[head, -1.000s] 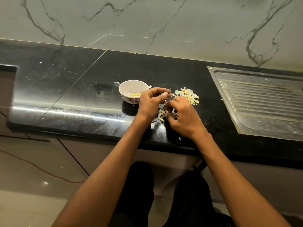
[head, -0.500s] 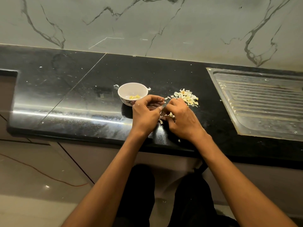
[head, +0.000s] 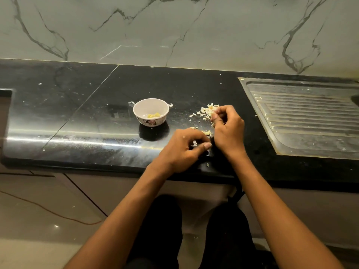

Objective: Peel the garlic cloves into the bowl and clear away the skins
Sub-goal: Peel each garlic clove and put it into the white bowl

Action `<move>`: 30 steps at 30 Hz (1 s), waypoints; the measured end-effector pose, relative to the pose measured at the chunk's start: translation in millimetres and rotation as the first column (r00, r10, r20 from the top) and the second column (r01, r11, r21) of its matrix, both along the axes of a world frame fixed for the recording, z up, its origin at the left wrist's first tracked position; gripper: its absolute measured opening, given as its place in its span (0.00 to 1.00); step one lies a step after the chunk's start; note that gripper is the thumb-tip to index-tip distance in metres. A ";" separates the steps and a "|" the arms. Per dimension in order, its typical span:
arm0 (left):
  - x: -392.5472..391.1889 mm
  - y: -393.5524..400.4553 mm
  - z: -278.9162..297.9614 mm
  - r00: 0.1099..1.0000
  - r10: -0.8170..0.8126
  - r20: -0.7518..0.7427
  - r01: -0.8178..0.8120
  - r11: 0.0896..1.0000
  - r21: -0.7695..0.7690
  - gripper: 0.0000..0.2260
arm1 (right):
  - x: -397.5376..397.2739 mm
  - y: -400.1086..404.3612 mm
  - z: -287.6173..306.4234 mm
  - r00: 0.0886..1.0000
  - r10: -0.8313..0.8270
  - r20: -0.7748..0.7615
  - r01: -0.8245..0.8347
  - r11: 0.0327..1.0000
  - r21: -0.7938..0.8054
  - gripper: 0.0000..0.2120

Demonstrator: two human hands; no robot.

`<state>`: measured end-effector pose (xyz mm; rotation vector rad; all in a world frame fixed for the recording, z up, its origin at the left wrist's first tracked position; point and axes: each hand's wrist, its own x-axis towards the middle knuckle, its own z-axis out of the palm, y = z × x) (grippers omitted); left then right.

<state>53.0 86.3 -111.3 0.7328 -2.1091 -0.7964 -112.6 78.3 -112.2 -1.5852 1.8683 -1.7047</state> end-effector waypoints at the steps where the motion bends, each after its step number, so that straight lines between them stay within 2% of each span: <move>1: -1.5 -1.6 -1.1 0.998 -0.040 0.055 0.043 0.997 -0.066 0.06 | -2.5 -1.4 0.3 0.996 -0.030 0.089 0.028 0.999 0.026 0.05; 4: -4.7 -5.0 -3.7 0.963 -0.071 0.259 0.128 0.969 -0.209 0.11 | -6.8 -3.2 1.5 0.957 -0.086 0.277 0.076 0.996 0.049 0.08; 8: -6.7 -4.1 -7.5 0.836 -0.033 0.548 0.215 0.938 -0.271 0.24 | -6.8 -1.4 3.3 0.920 -0.108 0.376 0.099 0.994 0.045 0.05; 12: -11.7 -4.6 -11.9 0.752 0.143 0.643 0.112 0.934 -0.338 0.28 | -6.8 -0.9 4.2 0.918 -0.121 0.378 0.106 0.993 0.060 0.06; 14: -12.5 -6.9 -11.9 0.715 0.207 0.667 0.044 0.940 -0.339 0.27 | -6.5 -0.8 4.8 0.918 -0.120 0.377 0.100 0.992 0.072 0.07; 16: -13.3 -9.0 -9.8 0.736 0.232 0.636 -0.013 0.944 -0.329 0.24 | -5.9 -0.6 5.3 0.918 -0.114 0.380 0.088 0.992 0.085 0.07; 17: -13.4 -9.9 -9.1 0.774 0.239 0.586 -0.047 0.945 -0.323 0.23 | -5.9 -0.7 5.0 0.919 -0.113 0.378 0.084 0.992 0.093 0.07; 20: -10.3 -11.0 -6.0 0.890 0.315 0.329 -0.211 0.925 -0.316 0.20 | -5.9 0.3 5.1 0.918 -0.116 0.379 0.082 0.991 0.104 0.05; 22: -7.1 -10.9 -1.8 0.877 0.464 0.127 -0.401 0.851 -0.340 0.19 | -6.2 0.6 5.0 0.918 -0.121 0.377 0.087 0.990 0.107 0.05; 24: -3.9 -5.7 5.7 0.800 0.600 -0.013 -0.581 0.769 -0.268 0.15 | -6.6 0.2 4.8 0.921 -0.121 0.370 0.083 0.990 0.116 0.05; 27: 2.2 4.4 12.4 0.704 0.710 0.001 -0.707 0.702 -0.088 0.08 | -6.6 -0.7 4.9 0.931 -0.091 0.355 0.045 0.990 0.136 0.07; 30: 6.2 10.6 11.2 0.711 0.688 0.146 -0.681 0.725 -0.103 0.11 | -4.7 0.1 5.8 0.943 -0.018 0.334 -0.037 0.987 0.157 0.06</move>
